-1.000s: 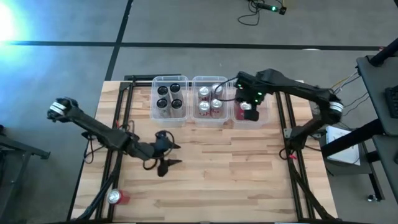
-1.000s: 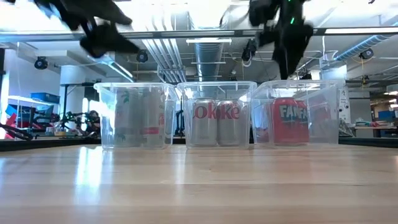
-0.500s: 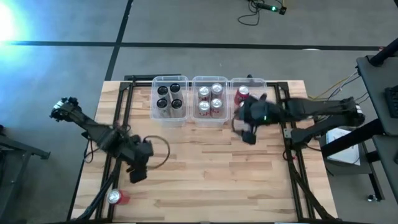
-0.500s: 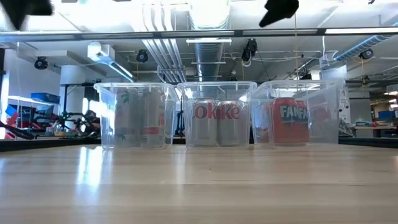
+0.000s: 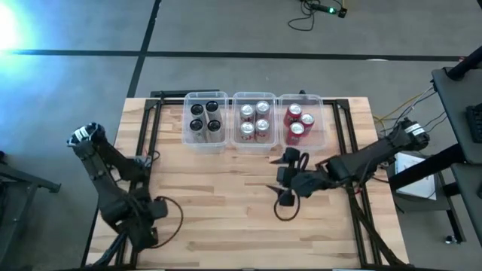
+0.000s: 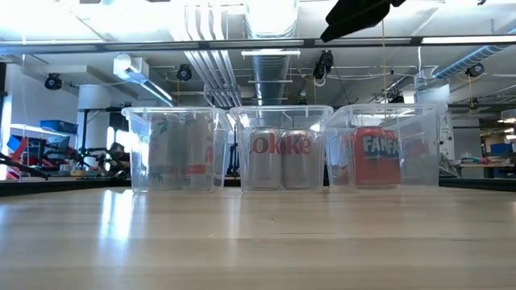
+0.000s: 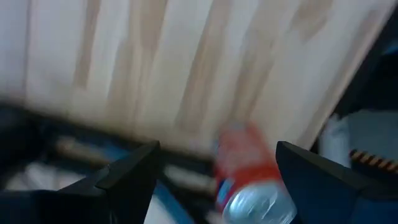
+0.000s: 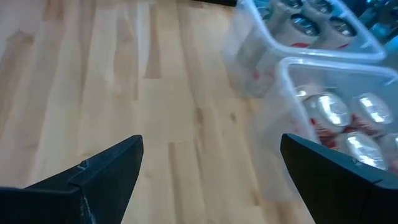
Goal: Sort soda cans
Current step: Put the red soda can into the right transparent bin
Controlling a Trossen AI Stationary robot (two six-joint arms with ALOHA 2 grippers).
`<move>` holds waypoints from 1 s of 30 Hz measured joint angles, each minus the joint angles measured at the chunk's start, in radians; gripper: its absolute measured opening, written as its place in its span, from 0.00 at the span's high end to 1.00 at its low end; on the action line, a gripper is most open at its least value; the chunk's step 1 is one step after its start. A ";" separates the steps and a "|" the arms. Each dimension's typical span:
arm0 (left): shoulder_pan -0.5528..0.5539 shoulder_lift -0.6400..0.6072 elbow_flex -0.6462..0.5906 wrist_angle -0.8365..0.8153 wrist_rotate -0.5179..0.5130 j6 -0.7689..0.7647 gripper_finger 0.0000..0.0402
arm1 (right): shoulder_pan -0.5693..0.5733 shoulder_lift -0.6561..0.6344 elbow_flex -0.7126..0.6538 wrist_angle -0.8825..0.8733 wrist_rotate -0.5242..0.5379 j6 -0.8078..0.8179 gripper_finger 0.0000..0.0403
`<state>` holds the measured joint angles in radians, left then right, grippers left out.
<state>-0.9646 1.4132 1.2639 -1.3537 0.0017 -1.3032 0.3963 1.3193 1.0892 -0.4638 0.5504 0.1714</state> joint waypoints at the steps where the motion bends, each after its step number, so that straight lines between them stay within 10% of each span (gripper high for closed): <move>1: -0.018 0.008 -0.002 -0.021 0.027 -0.021 0.24 | 0.006 0.013 -0.001 0.009 0.001 0.016 0.07; 17: -0.200 0.011 -0.022 0.005 0.277 -0.180 0.20 | 0.016 0.138 0.002 0.164 0.001 0.048 0.07; 30: -0.226 0.030 -0.062 0.066 0.289 -0.083 0.20 | 0.016 0.129 0.003 0.179 0.001 0.054 0.07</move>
<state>-1.1908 1.4435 1.2015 -1.2876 0.2909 -1.3859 0.4122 1.4479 1.0924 -0.2850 0.5518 0.2250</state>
